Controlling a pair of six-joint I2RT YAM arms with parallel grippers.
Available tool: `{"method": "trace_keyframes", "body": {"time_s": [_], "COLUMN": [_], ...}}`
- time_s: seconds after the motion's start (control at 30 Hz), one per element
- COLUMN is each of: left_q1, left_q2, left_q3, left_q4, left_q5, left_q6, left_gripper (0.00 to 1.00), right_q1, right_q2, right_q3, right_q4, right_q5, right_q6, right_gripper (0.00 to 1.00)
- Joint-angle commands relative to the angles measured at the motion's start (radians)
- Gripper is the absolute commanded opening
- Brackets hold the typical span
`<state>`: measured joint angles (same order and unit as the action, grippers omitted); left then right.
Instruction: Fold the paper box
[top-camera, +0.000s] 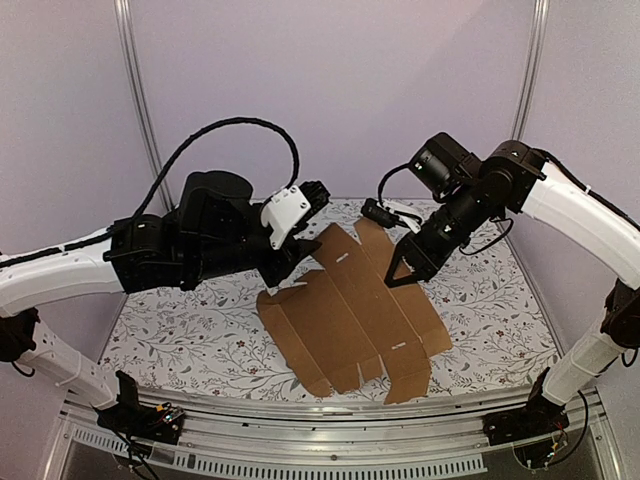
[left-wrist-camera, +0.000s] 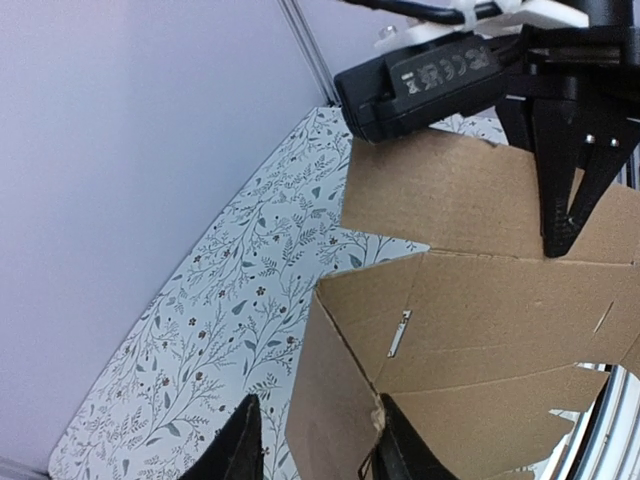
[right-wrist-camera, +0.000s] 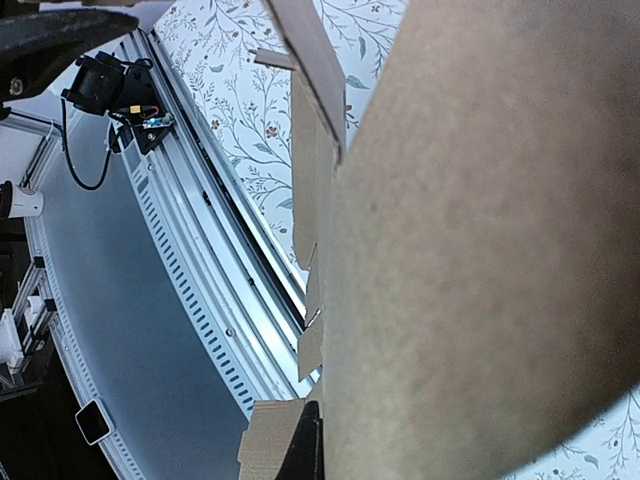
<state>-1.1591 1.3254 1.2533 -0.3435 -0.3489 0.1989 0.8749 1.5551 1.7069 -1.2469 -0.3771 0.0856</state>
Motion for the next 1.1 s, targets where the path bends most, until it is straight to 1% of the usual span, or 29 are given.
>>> {"method": "trace_keyframes", "body": {"time_s": [0.0, 0.07, 0.17, 0.2, 0.3, 0.43, 0.53, 0.6, 0.67, 0.73, 0.83, 1.0, 1.07], "left_q1": [-0.013, -0.013, -0.013, -0.013, -0.011, -0.011, -0.008, -0.004, 0.003, 0.006, 0.018, 0.03, 0.032], "left_q2": [0.022, 0.031, 0.038, 0.038, 0.038, 0.034, 0.026, 0.014, -0.008, -0.041, -0.102, -0.196, -0.219], "left_q3": [-0.014, -0.009, -0.006, -0.008, -0.012, -0.021, -0.032, -0.044, -0.063, -0.092, -0.137, -0.213, -0.236], "left_q4": [0.019, 0.012, 0.005, 0.005, 0.008, 0.008, -0.006, -0.018, -0.031, -0.035, -0.022, 0.006, 0.01], "left_q5": [0.011, 0.012, 0.001, 0.0, -0.012, -0.04, -0.058, -0.071, -0.076, -0.071, -0.037, 0.001, 0.02], "left_q6": [0.002, 0.003, 0.008, 0.008, 0.008, -0.001, -0.026, -0.053, -0.083, -0.114, -0.18, -0.264, -0.288], "left_gripper": [0.31, 0.24, 0.08, 0.0, 0.0, 0.0, 0.0, 0.0, 0.0, 0.0, 0.0, 0.0, 0.0], "right_q1": [0.01, 0.009, 0.013, 0.012, 0.015, 0.015, 0.016, 0.014, 0.015, 0.014, 0.014, 0.014, 0.014], "right_q2": [-0.002, -0.001, -0.003, -0.005, -0.014, -0.043, -0.079, -0.115, -0.15, -0.184, -0.23, -0.244, -0.239], "right_q3": [-0.01, -0.013, -0.016, -0.02, -0.029, -0.065, -0.1, -0.143, -0.181, -0.211, -0.271, -0.328, -0.346], "right_q4": [0.03, 0.035, 0.041, 0.044, 0.051, 0.086, 0.131, 0.181, 0.227, 0.262, 0.329, 0.373, 0.39], "right_q5": [-0.014, -0.014, -0.016, -0.015, -0.007, 0.036, 0.057, 0.064, 0.076, 0.087, 0.087, 0.112, 0.098], "right_q6": [0.015, 0.017, 0.014, 0.013, 0.005, -0.008, -0.018, -0.028, -0.037, -0.048, -0.063, -0.073, -0.074], "right_gripper": [0.0, 0.0, 0.01, 0.02, 0.03, 0.08, 0.19, 0.32, 0.39, 0.44, 0.47, 0.48, 0.48]}}
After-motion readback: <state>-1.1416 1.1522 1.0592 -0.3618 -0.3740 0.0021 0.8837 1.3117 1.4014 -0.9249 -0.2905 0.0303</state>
